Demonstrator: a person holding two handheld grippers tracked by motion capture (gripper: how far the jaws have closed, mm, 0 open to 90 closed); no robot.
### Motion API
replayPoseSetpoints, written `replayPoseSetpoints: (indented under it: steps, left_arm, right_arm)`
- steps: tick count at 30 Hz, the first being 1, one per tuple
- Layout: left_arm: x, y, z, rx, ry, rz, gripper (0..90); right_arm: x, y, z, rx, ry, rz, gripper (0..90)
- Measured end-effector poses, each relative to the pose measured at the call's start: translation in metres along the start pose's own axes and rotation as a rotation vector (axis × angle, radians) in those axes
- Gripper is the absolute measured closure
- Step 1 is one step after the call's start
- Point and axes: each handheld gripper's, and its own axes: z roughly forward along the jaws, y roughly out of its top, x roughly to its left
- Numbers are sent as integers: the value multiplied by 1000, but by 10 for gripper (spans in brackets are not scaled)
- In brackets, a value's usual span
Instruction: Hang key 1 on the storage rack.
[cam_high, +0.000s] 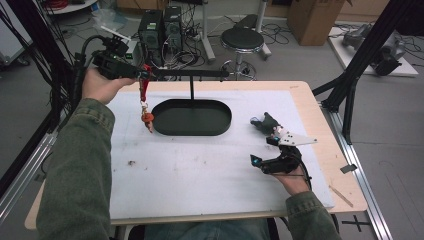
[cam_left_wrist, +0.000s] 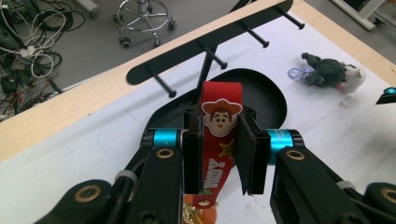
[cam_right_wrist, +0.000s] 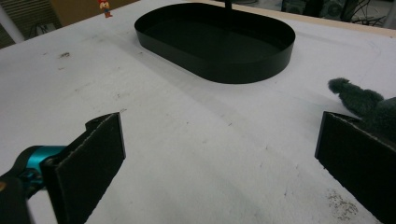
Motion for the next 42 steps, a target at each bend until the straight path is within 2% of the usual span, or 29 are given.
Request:
replayPoseSetpoints:
  steps: [6, 8, 13, 16, 20, 24, 29, 33, 36, 38, 42]
  left_arm:
    - [-10, 15, 9, 1, -11, 20, 740]
    - [-14, 23, 12, 10, -2, 39, 740]
    - [-22, 41, 18, -25, 3, 62, 740]
    - [-29, 51, 24, -9, 22, 91, 740]
    - [-34, 63, 31, -4, 22, 94, 741]
    - [-38, 69, 43, -11, 44, 110, 741]
    - [-41, 75, 60, -18, 25, 97, 741]
    - [-44, 77, 72, 5, 41, 108, 741]
    - [-42, 79, 74, -11, 60, 81, 741]
    - [-41, 80, 75, -23, 58, 83, 741]
    - [-39, 81, 77, -33, 86, 92, 742]
  right_arm:
    - [-1, 0, -1, -4, 1, -8, 8]
    - [-1, 0, 0, -3, 1, -10, 8]
    - [0, 0, -1, 3, 2, -4, 8]
    - [-1, 0, -2, -3, -2, -4, 8]
    - [-1, -1, -2, -2, 2, 4, 8]
    - [-2, -1, -2, -6, 5, -8, 8]
    - [-1, -2, -1, -5, 9, -5, 8]
    - [-2, -2, -2, 0, 8, 9, 8]
    - [-3, -2, -2, -4, 9, 12, 8]
    - [-3, -2, -2, -3, 10, 13, 8]
    - [-3, -3, -3, -2, 8, 16, 8]
